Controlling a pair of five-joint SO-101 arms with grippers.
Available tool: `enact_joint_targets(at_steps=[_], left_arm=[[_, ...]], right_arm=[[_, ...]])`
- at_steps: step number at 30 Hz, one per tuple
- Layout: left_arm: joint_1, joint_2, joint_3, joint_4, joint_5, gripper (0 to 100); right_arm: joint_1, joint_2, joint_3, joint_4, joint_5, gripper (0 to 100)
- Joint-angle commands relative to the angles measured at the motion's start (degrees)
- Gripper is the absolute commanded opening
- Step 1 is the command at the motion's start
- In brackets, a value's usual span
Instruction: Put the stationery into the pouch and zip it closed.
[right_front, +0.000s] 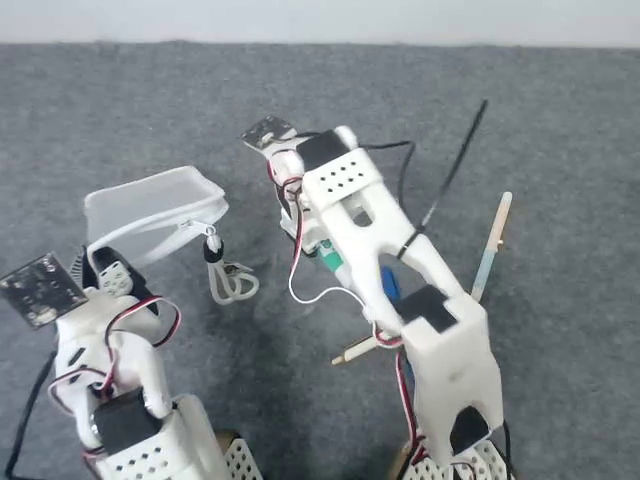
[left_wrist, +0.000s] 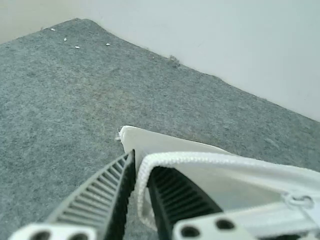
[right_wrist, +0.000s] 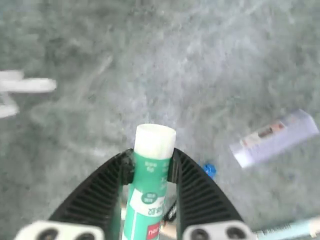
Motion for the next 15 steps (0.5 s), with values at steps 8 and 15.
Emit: enact_joint_targets(at_steps=[8, 15], left_arm=[[3.9, -0.4, -10.4, 1.9, 0.8, 1], [10.8, -0.4, -14.0, 3.3, -1.0, 1]], right_arm=[[8.5, -17.2, 2.1, 3.4, -8.4, 0.6], [9.7, -28.1, 16.0, -4.3, -11.2, 0.6]])
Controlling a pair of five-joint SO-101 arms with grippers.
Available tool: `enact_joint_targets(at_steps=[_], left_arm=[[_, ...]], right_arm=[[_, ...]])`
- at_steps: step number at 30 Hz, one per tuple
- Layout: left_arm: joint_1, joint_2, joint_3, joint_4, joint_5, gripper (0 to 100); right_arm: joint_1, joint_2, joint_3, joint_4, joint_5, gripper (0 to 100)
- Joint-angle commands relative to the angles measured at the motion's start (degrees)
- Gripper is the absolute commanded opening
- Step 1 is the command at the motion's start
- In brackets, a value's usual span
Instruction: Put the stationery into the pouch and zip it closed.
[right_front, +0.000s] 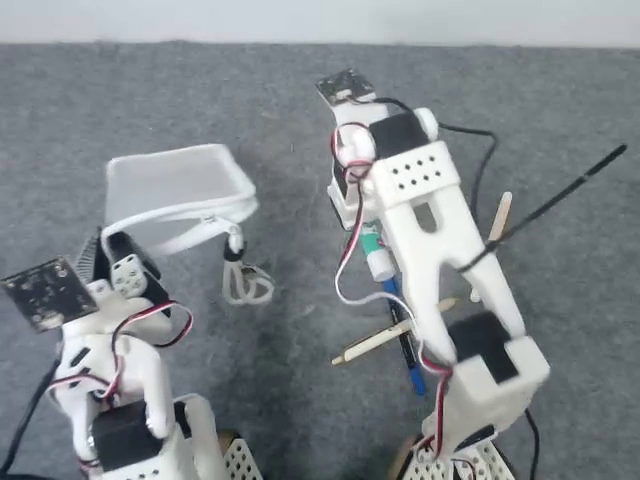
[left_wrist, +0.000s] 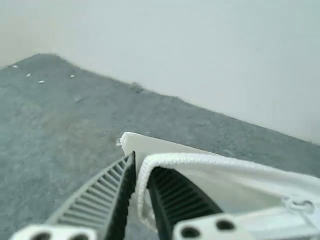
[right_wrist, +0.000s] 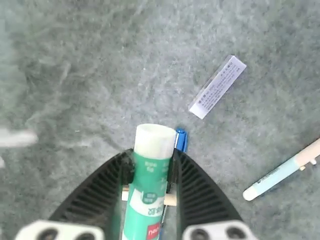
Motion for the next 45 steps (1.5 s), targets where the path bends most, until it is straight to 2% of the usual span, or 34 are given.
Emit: enact_joint_targets(at_steps=[1, 7, 13, 20, 24, 33, 40, 45], left_arm=[[3.3, -0.3, -5.8, 0.4, -0.6, 1], [8.5, -0.2, -10.5, 3.1, -3.1, 1], [9.8, 0.9, -14.3, 4.6, -4.1, 1], [12.7, 19.2, -26.9, 9.5, -5.1, 1], [15.3, 28.3, -34.9, 13.6, -5.1, 1], [22.1, 36.8, -39.8, 17.8, -5.5, 1], [22.7, 38.2, -40.8, 20.3, -4.9, 1], [22.9, 38.2, -43.2, 22.9, 4.7, 1]], right_arm=[[0.9, -11.3, 5.7, -4.2, -1.1, 0.6], [1.0, -27.5, 22.7, -15.6, -1.3, 0.6], [1.0, -35.7, 32.6, -24.5, -6.6, 0.6], [3.6, -36.2, 35.7, -29.1, -6.9, 0.6], [4.2, -36.2, 37.7, -32.0, -11.9, 0.6], [3.6, -37.2, 38.2, -32.2, -13.5, 0.6], [3.1, -47.0, 35.2, -27.9, -13.5, 0.6], [-0.4, -55.5, 35.1, -27.8, -13.5, 0.6]])
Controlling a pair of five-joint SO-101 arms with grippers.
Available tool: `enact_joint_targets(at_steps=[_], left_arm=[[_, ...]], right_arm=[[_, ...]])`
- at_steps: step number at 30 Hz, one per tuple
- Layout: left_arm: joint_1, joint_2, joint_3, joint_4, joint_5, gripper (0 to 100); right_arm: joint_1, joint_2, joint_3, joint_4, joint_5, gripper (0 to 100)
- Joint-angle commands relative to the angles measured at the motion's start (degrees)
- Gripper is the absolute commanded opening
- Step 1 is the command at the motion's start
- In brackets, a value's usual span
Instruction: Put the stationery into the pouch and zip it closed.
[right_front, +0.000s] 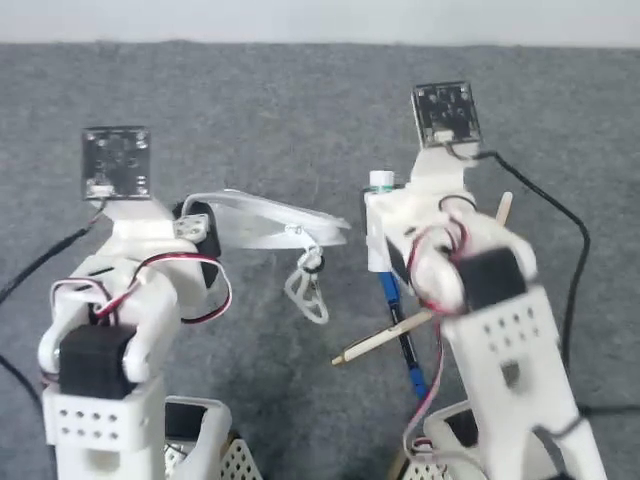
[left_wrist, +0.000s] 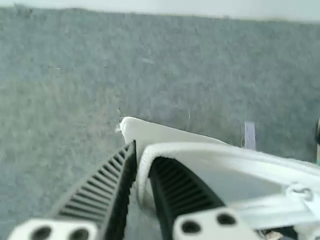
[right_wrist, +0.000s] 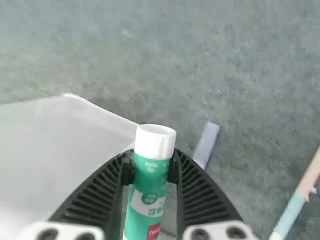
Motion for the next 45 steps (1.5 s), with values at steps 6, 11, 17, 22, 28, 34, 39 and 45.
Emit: enact_joint_targets(at_steps=[6, 11, 17, 22, 28, 34, 39, 45], left_arm=[[-0.2, 0.4, -3.6, 0.1, 14.8, 1], [-0.3, 0.4, -0.7, -2.2, 17.5, 1], [-0.3, 0.4, -0.2, -2.6, 17.5, 1], [-0.9, 0.4, -0.2, -2.6, 17.4, 1], [-3.3, 0.4, 0.0, -2.6, 17.3, 1], [-2.9, 0.5, 0.0, -2.6, 17.3, 1], [-2.9, 0.5, 2.2, -4.2, 17.3, 1], [-2.8, 0.4, 4.0, -6.1, 17.3, 1]], right_arm=[[-7.8, -16.8, -2.9, -6.1, -0.8, 0.6], [-13.7, -24.0, 0.5, -13.4, -0.8, 0.6], [-16.7, -27.9, 4.9, -22.0, -0.7, 0.6], [-18.7, -28.3, 8.0, -29.0, -0.4, 0.6], [-19.5, -27.8, 8.5, -31.8, -0.4, 0.6], [-22.0, -27.6, 12.3, -36.4, -0.4, 0.6], [-22.3, -27.7, 23.0, -52.7, 7.6, 0.6], [-22.3, -27.7, 30.4, -65.4, 10.6, 0.6]])
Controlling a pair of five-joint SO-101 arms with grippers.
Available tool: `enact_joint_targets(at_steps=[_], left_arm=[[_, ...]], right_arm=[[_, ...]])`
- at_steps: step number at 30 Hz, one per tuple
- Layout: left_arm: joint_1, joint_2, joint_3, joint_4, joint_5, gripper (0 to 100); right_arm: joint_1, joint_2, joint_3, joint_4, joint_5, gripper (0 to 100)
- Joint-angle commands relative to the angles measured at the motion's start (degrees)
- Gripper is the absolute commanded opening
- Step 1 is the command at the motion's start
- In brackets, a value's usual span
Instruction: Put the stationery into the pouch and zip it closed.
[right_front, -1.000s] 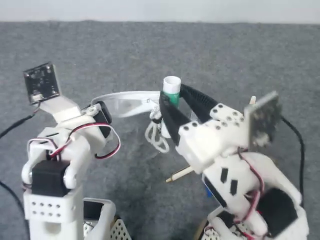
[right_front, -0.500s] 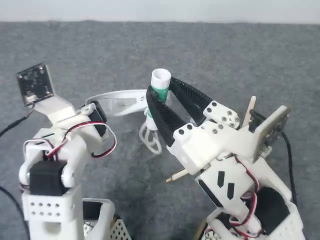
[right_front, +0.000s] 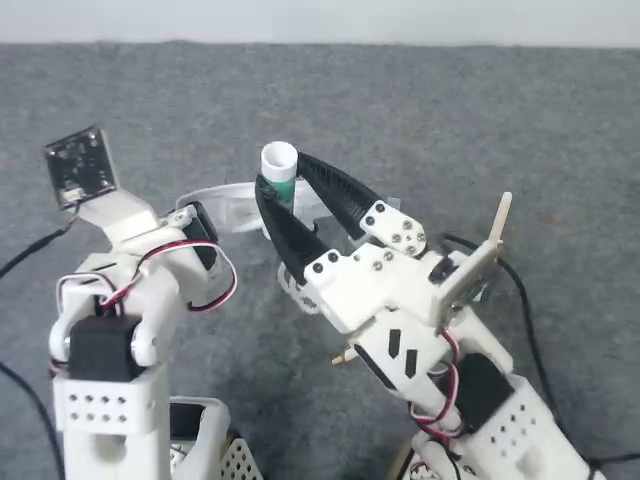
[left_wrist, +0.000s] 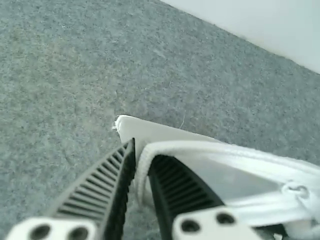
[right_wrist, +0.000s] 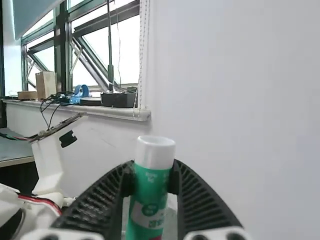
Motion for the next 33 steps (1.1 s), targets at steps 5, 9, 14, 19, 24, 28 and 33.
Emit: enact_joint_targets(at_steps=[5, 9, 14, 19, 24, 28, 33], left_arm=[[0.0, 0.4, -0.9, -2.7, 0.7, 1], [0.0, 0.4, -0.9, -2.7, 0.8, 1], [0.0, 0.4, -0.8, -2.7, 0.8, 1], [0.0, 0.4, -0.8, -2.7, 0.8, 1], [0.1, 0.4, -0.7, -2.7, 0.8, 1], [0.1, 0.4, -0.7, -2.6, 0.8, 1], [0.1, 0.4, -0.7, -2.6, 0.8, 1]], right_arm=[[-0.5, -0.7, 3.2, -8.7, 1.2, 0.6], [-0.5, -0.7, 6.9, -14.0, 1.2, 0.6], [-0.5, 4.2, 9.8, -21.2, 1.2, 0.6], [-0.6, 11.0, 10.9, -29.9, 1.3, 0.6], [-0.4, 15.7, 11.3, -34.1, 1.6, 0.6], [-0.1, 19.3, 11.5, -34.0, 1.7, 0.6], [-0.2, 21.1, 15.0, -34.0, 2.1, 0.6]])
